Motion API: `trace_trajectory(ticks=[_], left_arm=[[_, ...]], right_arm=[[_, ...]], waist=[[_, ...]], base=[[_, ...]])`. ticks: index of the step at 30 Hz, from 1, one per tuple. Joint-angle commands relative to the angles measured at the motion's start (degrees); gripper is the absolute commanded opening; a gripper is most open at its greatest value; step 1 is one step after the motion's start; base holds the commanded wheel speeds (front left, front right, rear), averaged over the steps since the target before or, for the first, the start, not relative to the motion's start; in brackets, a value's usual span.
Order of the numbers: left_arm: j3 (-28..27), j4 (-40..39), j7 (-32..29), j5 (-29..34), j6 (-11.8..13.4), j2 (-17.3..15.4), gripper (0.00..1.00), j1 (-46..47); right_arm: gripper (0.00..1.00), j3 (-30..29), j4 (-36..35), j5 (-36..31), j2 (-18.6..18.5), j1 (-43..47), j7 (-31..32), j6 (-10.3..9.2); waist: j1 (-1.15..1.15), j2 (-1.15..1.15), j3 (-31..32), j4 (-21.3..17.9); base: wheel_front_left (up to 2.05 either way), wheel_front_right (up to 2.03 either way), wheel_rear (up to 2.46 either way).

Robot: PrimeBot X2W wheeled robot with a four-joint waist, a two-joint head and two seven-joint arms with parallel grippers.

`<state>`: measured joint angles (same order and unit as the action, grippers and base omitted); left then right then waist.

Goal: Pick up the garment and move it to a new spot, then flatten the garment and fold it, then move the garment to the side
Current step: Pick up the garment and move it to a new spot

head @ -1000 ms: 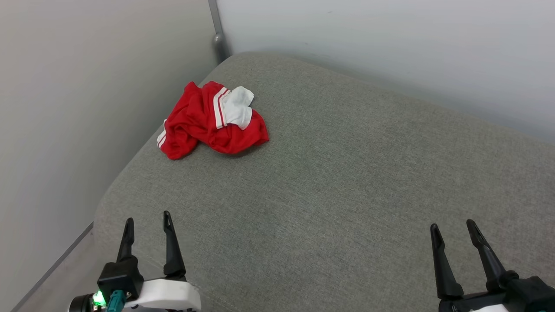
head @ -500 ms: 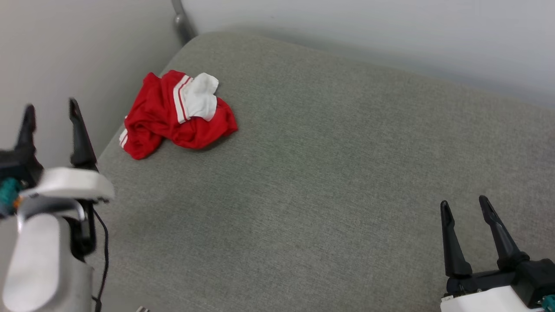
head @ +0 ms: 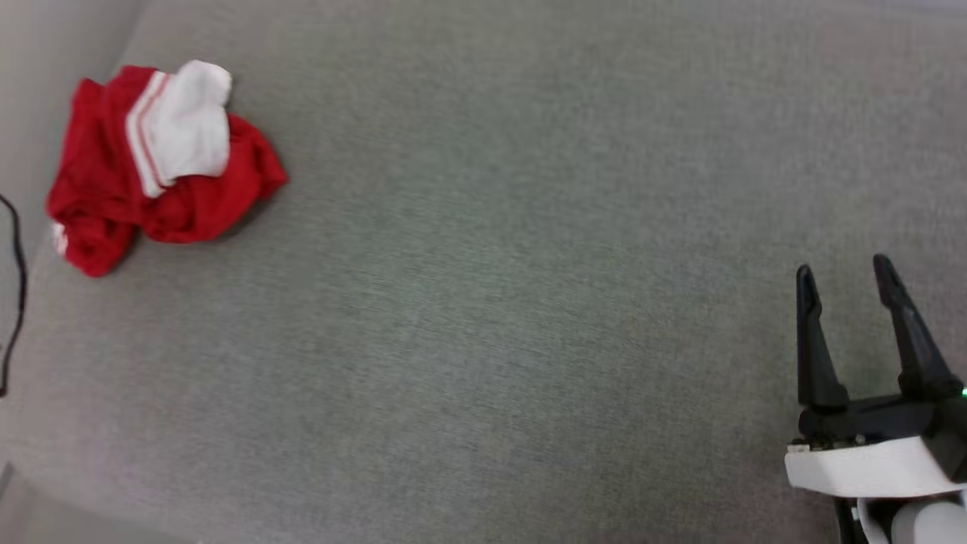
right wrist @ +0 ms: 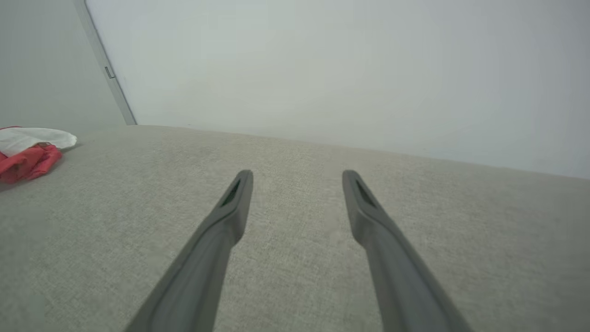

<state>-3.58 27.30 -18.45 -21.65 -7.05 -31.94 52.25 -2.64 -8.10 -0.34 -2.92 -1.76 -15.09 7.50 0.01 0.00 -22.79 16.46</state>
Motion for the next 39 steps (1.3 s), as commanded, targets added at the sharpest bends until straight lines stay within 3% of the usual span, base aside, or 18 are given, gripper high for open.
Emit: trace_trajectory(ticks=[1, 8, 14, 20, 26, 27, 33, 39], left_arm=[[0.95, 0.78, -2.57, -0.66, -0.18, -1.18, 1.0, 0.76], [9.31, 2.45, -19.94, -10.98, -0.25, -8.28, 1.0, 3.59], [13.08, 4.5, -30.17, -19.05, -0.27, -11.46, 1.0, 3.25], [17.67, 7.37, -33.31, -21.17, -0.28, -10.58, 1.0, 1.53], [23.18, 10.76, -32.54, -22.69, -0.31, -8.46, 1.0, -0.07], [23.67, 11.27, -32.16, -23.05, -0.32, -8.47, 0.0, 0.04], [26.41, 10.25, -28.57, -24.41, -0.32, -12.55, 0.0, 2.26], [31.49, 4.21, -24.62, -24.12, -0.29, -17.4, 0.0, 6.06]], right_arm=[[1.0, 0.0, -0.48, -0.39, 0.08, -1.19, -0.12, -0.02], [1.0, 0.37, -2.67, -0.98, 0.08, -4.6, -0.12, -0.02], [1.0, 0.27, -4.76, -1.2, 0.08, -6.99, -0.13, -0.02], [1.0, 0.13, -6.25, -2.0, 0.08, -8.13, -0.12, -0.02], [1.0, 0.21, -5.83, -2.74, 0.08, -8.19, -0.11, -0.02], [1.0, 0.29, -5.55, -2.82, 0.08, -8.24, -0.11, -0.02], [1.0, 0.73, -4.07, -2.09, 0.08, -7.53, -0.13, -0.02], [1.0, 1.28, -2.01, -0.42, 0.08, -5.28, -0.12, -0.02]], waist=[[-0.01, 0.0, -3.55, -2.62], [-0.01, 0.0, -9.74, -5.48], [-0.01, 0.0, -13.61, -7.38], [-0.01, 0.0, -16.25, -7.88], [-0.01, 0.0, -16.93, -7.71], [-0.01, 0.0, -16.69, -7.66], [-0.01, 0.0, -12.52, -7.45], [-0.01, 0.0, -5.61, -7.11]], base=[[0.0, 0.0, 0.0], [0.0, 0.0, 0.0], [0.0, 0.0, 0.0], [0.0, 0.0, 0.0], [0.0, 0.0, 0.0], [0.0, 0.0, 0.0], [0.0, 0.0, 0.0], [0.0, 0.0, 0.0]])
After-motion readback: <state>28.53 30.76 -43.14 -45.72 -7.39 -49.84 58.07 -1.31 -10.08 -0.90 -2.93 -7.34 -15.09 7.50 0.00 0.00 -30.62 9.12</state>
